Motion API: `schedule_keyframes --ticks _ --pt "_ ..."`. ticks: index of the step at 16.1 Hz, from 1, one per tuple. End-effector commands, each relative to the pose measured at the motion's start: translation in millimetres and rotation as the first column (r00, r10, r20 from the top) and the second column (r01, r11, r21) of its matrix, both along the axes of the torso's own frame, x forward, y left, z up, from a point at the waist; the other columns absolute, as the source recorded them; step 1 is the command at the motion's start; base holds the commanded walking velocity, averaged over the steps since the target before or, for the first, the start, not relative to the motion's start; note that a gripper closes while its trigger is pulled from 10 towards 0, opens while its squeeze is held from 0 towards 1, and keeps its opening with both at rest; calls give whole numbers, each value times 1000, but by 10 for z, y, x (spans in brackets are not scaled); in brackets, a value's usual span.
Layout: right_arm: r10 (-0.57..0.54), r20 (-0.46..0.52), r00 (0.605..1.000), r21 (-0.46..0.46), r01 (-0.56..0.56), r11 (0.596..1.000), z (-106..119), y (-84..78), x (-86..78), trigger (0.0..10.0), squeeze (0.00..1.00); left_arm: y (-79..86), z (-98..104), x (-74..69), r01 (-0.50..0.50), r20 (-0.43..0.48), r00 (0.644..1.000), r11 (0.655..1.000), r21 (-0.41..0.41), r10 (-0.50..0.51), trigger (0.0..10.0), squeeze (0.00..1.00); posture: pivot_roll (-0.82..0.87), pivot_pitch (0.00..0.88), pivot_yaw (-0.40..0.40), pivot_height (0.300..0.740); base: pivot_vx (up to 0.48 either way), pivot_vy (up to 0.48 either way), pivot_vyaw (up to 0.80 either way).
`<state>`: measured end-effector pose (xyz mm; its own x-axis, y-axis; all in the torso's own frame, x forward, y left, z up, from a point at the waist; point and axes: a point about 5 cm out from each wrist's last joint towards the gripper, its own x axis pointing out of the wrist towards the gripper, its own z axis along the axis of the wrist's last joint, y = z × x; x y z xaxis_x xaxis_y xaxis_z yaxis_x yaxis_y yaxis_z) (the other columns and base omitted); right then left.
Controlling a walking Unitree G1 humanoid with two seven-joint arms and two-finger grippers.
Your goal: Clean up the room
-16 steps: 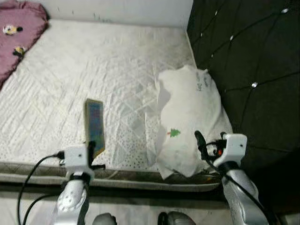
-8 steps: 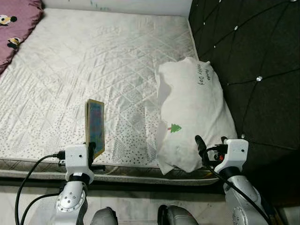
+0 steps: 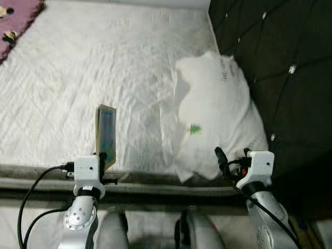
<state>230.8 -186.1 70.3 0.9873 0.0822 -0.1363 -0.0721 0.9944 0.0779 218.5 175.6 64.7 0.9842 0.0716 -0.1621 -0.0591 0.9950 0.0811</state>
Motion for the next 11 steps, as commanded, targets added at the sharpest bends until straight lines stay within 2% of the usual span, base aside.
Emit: schedule_keyframes --ticks 1,11 --pt "-3 -7 1000 -2 3 1000 4 -7 -15 10000 0 12 80 24 5 32 999 1000 -5 -4 10000 0 -41 178 -36 622 0 0 0" --pt "7 -14 1000 -12 -7 1000 -7 10 19 10000 0 -10 83 5 29 28 999 998 -52 -28 10000 0 -31 172 -46 622 0 0 0"
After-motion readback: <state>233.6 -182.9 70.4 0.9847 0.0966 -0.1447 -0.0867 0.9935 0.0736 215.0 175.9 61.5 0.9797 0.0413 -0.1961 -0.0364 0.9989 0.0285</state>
